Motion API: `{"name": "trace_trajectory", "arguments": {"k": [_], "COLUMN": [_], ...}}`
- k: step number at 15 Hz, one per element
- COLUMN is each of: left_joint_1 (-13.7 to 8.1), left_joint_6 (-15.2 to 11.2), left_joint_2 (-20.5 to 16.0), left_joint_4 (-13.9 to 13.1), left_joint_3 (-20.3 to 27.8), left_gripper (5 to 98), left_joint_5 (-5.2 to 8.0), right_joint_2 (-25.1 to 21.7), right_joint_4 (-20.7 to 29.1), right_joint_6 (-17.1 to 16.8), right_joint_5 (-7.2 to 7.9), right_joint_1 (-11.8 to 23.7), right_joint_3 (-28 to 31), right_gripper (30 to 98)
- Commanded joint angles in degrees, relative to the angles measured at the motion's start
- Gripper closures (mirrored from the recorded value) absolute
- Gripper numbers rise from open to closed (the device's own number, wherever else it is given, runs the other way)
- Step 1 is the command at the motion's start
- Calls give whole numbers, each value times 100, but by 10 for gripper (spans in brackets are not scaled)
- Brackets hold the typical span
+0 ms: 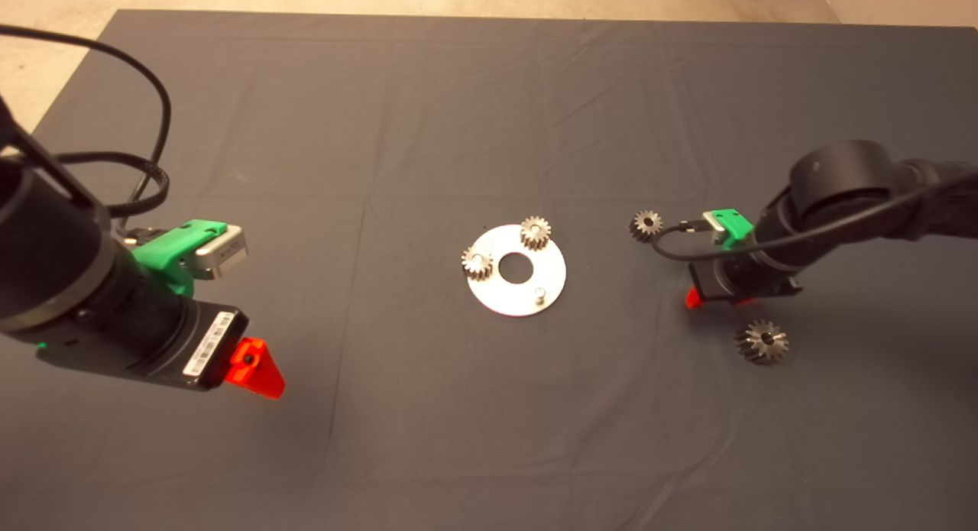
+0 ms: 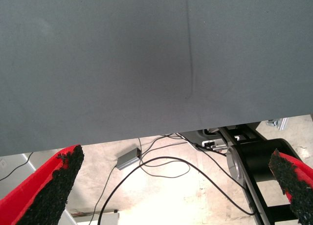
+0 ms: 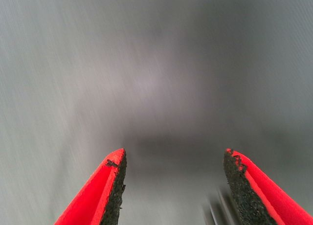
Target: Remove an incorrectly installed larger gear and replace it with the correct smaller gear
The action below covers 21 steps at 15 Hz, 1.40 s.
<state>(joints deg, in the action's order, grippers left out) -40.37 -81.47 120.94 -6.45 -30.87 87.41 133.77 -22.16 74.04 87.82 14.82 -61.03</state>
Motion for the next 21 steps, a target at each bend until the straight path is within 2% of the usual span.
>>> {"name": "trace_trajectory", "arguments": {"k": [1,3,5,7,11,15,16,21], "left_joint_1": [-86,-86,-86,-86,-86,-86,-86,-86], "left_joint_6": [-18,-18,-18,-18,-18,-18,-18,-18], "left_joint_2": [-13,-6,5,5,-4,-4,-4,-13], "left_joint_4": [-85,-85,-85,-85,-85,-85,-85,-85], "left_joint_3": [21,13,-14,-10,3,12,12,21], "left_gripper": [58,58,58,58,58,58,58,58], "left_joint_5": [303,295,206,189,198,190,189,198], "right_joint_2": [391,374,400,400,506,567,558,611], "right_joint_4": [-96,-88,-34,1,-16,-7,-7,-34], "right_joint_6": [-206,-206,-206,-206,-130,-118,-112,-118], "right_joint_5": [16,24,25,25,5,-1,-1,7], "right_joint_1": [999,1246,1428,1428,1399,1322,1303,894], "right_joint_3": [-370,-347,-364,-382,-324,-250,-267,-329], "right_gripper": [755,776,785,829,830,799,764,670]}}
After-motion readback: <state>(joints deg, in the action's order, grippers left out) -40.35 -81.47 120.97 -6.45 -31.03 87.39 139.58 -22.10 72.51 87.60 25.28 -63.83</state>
